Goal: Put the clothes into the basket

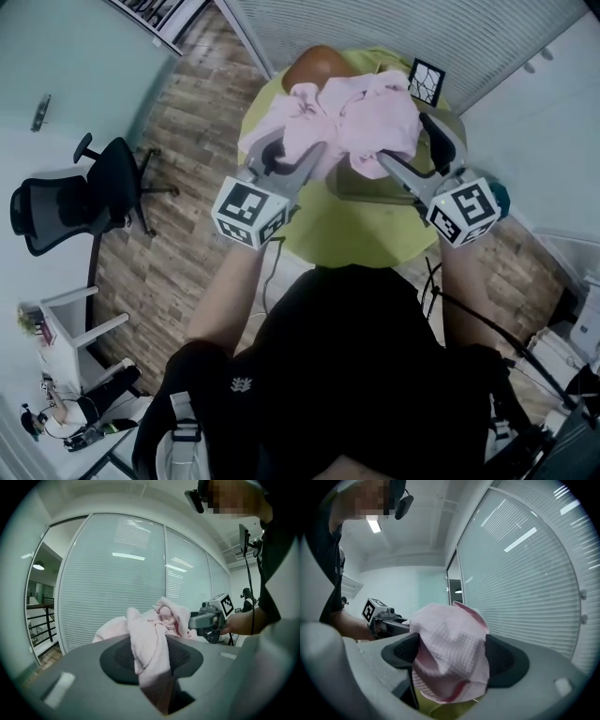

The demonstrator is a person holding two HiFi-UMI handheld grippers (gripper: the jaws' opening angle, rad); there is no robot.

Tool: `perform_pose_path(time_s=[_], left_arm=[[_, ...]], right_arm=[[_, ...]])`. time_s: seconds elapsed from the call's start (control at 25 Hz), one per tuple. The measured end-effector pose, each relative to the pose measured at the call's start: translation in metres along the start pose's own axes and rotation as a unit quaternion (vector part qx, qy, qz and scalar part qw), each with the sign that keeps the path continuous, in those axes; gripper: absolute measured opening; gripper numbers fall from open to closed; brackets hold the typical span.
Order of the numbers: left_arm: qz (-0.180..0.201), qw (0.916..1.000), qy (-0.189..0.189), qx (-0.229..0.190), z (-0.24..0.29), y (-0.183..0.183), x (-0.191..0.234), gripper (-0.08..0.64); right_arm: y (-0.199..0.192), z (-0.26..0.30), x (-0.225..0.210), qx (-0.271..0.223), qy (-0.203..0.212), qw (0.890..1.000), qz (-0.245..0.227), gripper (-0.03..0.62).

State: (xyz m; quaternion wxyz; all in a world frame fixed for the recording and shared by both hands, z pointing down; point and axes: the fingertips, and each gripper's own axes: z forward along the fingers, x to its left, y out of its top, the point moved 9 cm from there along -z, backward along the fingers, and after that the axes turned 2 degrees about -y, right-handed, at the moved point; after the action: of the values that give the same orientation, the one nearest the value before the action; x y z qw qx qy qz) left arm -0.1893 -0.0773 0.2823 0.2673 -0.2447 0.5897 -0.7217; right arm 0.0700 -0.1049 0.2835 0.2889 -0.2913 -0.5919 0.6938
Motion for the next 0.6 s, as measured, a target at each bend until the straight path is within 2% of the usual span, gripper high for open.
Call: perform_pose_path(time_s=[0.12, 0.4, 0.6], left_arm=[[0.008, 0.9998, -0.016, -0.001, 0.013, 0.006, -0.015, 0.138], [0.022, 0.9969, -0.075, -0.009, 0.038, 0.016, -0.045, 0.138], [0.031, 0.9942, -0.103, -0.006, 0.058, 0.018, -0.061, 0.138]], right_arm=[[0.001, -0.017, -0.011, 0.004, -0.011, 1.000, -0.007, 0.436], [-0.001, -0.047, -0.023, 0.001, -0.016, 1.000, 0.024, 0.436], [-0.006, -0.070, -0.034, 0.011, -0.026, 0.999, 0.034, 0.421]])
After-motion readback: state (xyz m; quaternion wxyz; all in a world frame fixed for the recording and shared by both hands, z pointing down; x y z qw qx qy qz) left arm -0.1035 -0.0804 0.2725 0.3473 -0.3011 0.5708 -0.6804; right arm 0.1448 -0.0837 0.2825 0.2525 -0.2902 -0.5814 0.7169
